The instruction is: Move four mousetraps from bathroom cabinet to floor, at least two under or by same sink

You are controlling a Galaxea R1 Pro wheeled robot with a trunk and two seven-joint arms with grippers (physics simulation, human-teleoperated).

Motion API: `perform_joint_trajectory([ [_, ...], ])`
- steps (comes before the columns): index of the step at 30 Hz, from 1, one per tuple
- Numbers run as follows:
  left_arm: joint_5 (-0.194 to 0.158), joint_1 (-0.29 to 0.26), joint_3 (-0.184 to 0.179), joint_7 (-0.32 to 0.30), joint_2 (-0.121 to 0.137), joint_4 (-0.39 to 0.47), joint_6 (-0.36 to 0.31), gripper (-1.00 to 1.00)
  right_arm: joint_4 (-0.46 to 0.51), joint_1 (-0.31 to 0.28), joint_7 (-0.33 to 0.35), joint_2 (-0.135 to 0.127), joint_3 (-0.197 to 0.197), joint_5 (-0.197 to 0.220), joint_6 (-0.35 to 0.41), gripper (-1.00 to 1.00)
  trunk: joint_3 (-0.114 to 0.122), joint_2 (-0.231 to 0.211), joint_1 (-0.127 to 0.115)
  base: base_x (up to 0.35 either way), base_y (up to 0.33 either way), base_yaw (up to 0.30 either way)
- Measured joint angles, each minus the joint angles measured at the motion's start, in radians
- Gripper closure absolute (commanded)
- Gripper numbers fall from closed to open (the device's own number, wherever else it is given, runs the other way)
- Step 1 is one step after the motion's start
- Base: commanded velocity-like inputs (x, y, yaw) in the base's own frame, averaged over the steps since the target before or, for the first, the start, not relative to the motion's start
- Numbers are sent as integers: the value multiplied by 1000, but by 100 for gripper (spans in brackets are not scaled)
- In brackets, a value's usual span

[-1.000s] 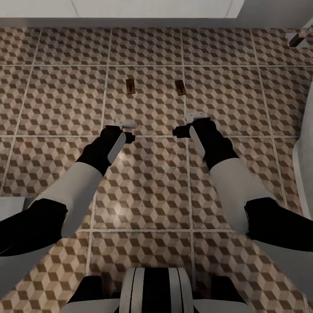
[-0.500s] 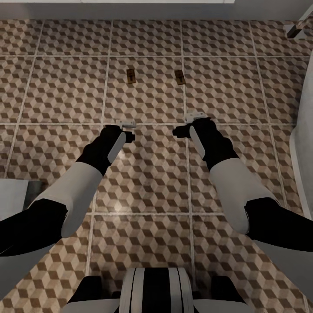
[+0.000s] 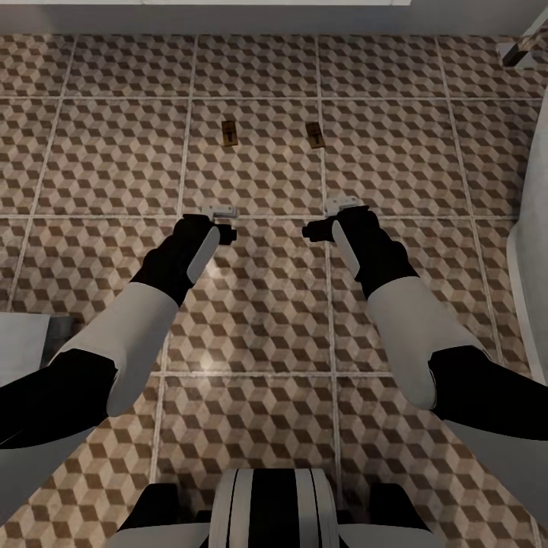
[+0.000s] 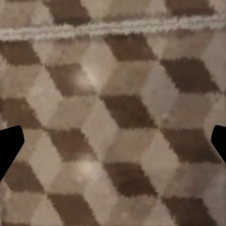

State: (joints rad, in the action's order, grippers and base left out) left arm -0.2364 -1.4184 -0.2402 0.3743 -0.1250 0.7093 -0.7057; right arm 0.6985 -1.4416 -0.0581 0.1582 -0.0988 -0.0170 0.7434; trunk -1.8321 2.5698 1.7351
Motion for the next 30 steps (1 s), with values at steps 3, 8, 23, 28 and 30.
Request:
perform_joint_trajectory([
  [3, 0, 0, 0, 0, 0, 1, 0, -100, 0, 0, 0, 0, 0, 0, 0, -100, 4, 0, -1, 0, 0, 0],
  [8, 0, 0, 0, 0, 0, 1, 0, -100, 0, 0, 0, 0, 0, 0, 0, -100, 23, -1, -3, 0, 0, 0],
  [23, 0, 0, -1, 0, 0, 0, 0, -100, 0, 0, 0, 0, 0, 0, 0, -100, 81, -5, -10, 0, 0, 0],
  [28, 0, 0, -2, 0, 0, -1, 0, -100, -1, 0, 0, 0, 0, 0, 0, -100, 100, -6, -12, 0, 0, 0],
  [30, 0, 0, -2, 0, 0, -1, 0, -100, -1, 0, 0, 0, 0, 0, 0, -100, 108, -6, -13, 0, 0, 0],
])
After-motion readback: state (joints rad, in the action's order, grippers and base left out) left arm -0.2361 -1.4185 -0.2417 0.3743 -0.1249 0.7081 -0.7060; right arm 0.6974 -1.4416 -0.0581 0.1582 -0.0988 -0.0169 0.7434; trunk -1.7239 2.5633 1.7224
